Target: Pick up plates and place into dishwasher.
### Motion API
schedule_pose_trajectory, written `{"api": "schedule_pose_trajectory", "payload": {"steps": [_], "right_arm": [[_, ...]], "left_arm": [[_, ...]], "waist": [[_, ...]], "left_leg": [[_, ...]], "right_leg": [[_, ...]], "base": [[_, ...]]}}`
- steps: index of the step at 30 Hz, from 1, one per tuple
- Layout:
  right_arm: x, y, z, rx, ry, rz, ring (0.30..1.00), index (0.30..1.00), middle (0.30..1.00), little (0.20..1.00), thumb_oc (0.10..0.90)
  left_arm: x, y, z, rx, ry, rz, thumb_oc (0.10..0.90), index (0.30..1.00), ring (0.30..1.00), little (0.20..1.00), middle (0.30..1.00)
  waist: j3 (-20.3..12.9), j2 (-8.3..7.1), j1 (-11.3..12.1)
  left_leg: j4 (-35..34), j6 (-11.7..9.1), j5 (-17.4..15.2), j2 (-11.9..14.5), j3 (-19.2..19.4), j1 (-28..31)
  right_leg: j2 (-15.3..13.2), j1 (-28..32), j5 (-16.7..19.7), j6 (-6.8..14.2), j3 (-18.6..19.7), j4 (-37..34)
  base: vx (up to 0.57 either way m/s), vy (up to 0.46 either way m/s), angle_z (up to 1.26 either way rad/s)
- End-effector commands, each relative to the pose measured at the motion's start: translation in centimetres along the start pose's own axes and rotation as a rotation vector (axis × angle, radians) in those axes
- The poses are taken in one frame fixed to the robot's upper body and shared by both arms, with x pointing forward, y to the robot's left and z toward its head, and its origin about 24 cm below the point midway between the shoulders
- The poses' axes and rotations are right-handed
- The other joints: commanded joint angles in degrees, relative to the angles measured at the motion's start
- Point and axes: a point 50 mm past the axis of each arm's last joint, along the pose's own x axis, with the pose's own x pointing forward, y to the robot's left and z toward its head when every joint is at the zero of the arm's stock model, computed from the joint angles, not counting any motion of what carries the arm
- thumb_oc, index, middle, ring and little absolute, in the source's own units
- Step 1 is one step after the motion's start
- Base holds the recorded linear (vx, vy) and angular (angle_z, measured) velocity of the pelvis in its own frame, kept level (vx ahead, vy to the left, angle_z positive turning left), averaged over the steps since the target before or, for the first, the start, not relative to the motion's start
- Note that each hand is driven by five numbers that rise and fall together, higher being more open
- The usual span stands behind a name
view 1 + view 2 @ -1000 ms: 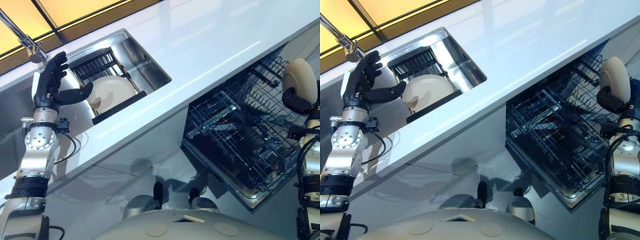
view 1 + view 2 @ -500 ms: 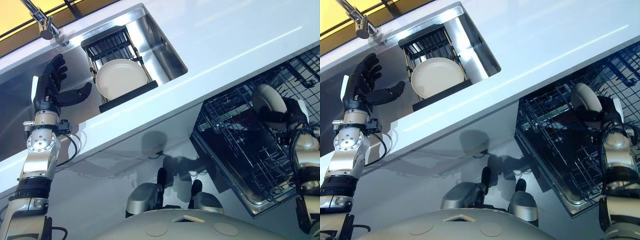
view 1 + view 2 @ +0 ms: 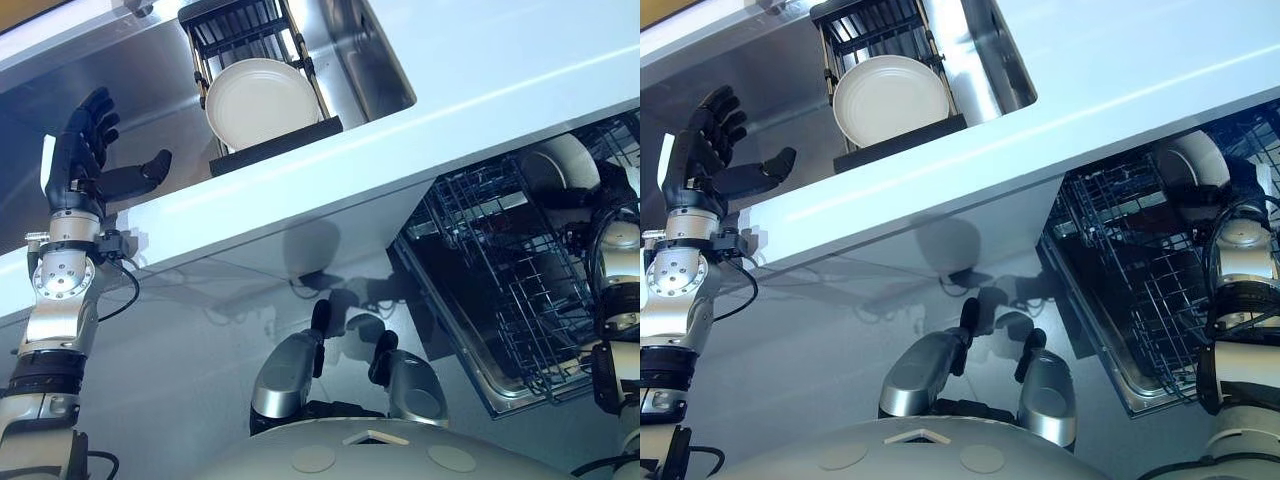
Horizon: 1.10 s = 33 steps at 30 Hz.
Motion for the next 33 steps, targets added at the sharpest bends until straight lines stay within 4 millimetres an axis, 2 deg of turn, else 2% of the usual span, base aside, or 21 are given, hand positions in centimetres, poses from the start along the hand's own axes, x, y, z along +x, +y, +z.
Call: {"api": "schedule_pose_trajectory", "payload": {"steps": [1, 8, 14, 21, 25, 28, 33], "right_arm": [[-0.2, -3.2, 2.5, -0.050, -0.143, -0.140, 0.900, 0.900, 0.900, 0.900, 0.800], [-1.2, -1.2, 3.2, 0.038, -0.242, -0.109, 0.900, 0.900, 0.900, 0.900, 0.800], [-1.8, -1.1, 3.7, 0.069, -0.307, -0.103, 0.900, 0.900, 0.900, 0.900, 0.800], [-3.7, -0.8, 6.0, 0.227, -0.494, -0.092, 0.900, 0.900, 0.900, 0.900, 0.800], [-5.1, -1.4, 6.9, 0.267, -0.593, -0.139, 0.900, 0.900, 0.900, 0.900, 0.800], [-5.8, -2.2, 7.1, 0.218, -0.635, -0.222, 0.900, 0.900, 0.900, 0.900, 0.800], [-6.1, -3.2, 6.9, 0.202, -0.634, -0.272, 0.900, 0.900, 0.900, 0.900, 0.800]], "left_arm": [[1.3, 1.6, 6.1, -0.057, -0.319, 0.061, 0.800, 0.900, 0.900, 0.900, 0.900], [1.1, 1.0, 5.5, -0.041, -0.300, 0.055, 0.800, 0.900, 0.900, 0.900, 0.900], [1.0, 0.8, 5.2, -0.035, -0.293, 0.058, 0.800, 0.900, 0.900, 0.900, 0.900], [0.7, 0.4, 4.6, -0.047, -0.283, 0.058, 0.800, 0.900, 0.900, 0.900, 0.900], [0.4, 0.4, 4.5, -0.053, -0.292, 0.064, 0.800, 0.900, 0.900, 0.900, 0.900], [0.3, 0.4, 4.6, -0.057, -0.302, 0.071, 0.800, 0.900, 0.900, 0.900, 0.900], [0.4, 0.5, 4.9, -0.052, -0.316, 0.076, 0.800, 0.900, 0.900, 0.900, 0.900]], "waist": [[-3.9, 0.72, -1.0], [-4.6, -0.44, -1.5], [-5.5, -1.13, -1.9], [-7.8, -1.74, -2.8], [-9.3, -2.00, -3.6], [-10.9, -2.37, -4.1], [-12.7, -2.89, -4.7]], "left_leg": [[4.0, -4.0, -4.0, 3.7, 1.0, -0.6], [3.9, -3.3, -4.7, 3.2, 1.4, 0.6], [3.4, -2.8, -5.2, 2.7, 1.9, 1.8], [2.3, -1.6, -6.3, 1.4, 2.7, 4.2], [0.8, -0.8, -6.8, 0.7, 3.4, 5.8], [-0.4, -0.2, -7.3, 0.1, 4.1, 6.8], [-1.5, 0.8, -7.9, -0.6, 5.3, 8.0]], "right_leg": [[4.0, -0.7, -4.8, -2.4, 0.0, 5.1], [4.3, 2.3, -4.2, -1.9, 1.2, 2.6], [4.1, 3.7, -3.8, -1.5, 1.4, 1.2], [3.4, 5.1, -3.1, -0.8, 1.7, -0.9], [3.3, 5.6, -2.4, -0.1, 2.0, -2.4], [3.2, 6.1, -1.7, 0.6, 2.3, -4.3], [3.2, 6.9, -0.7, 1.5, 2.9, -6.7]], "base": [[0.03, 0.020, -0.09], [0.04, 0.040, -0.05], [0.01, 0.055, -0.04], [-0.02, 0.098, -0.11], [-0.04, 0.101, -0.10], [-0.08, 0.139, -0.09], [-0.07, 0.115, -0.12]]}}
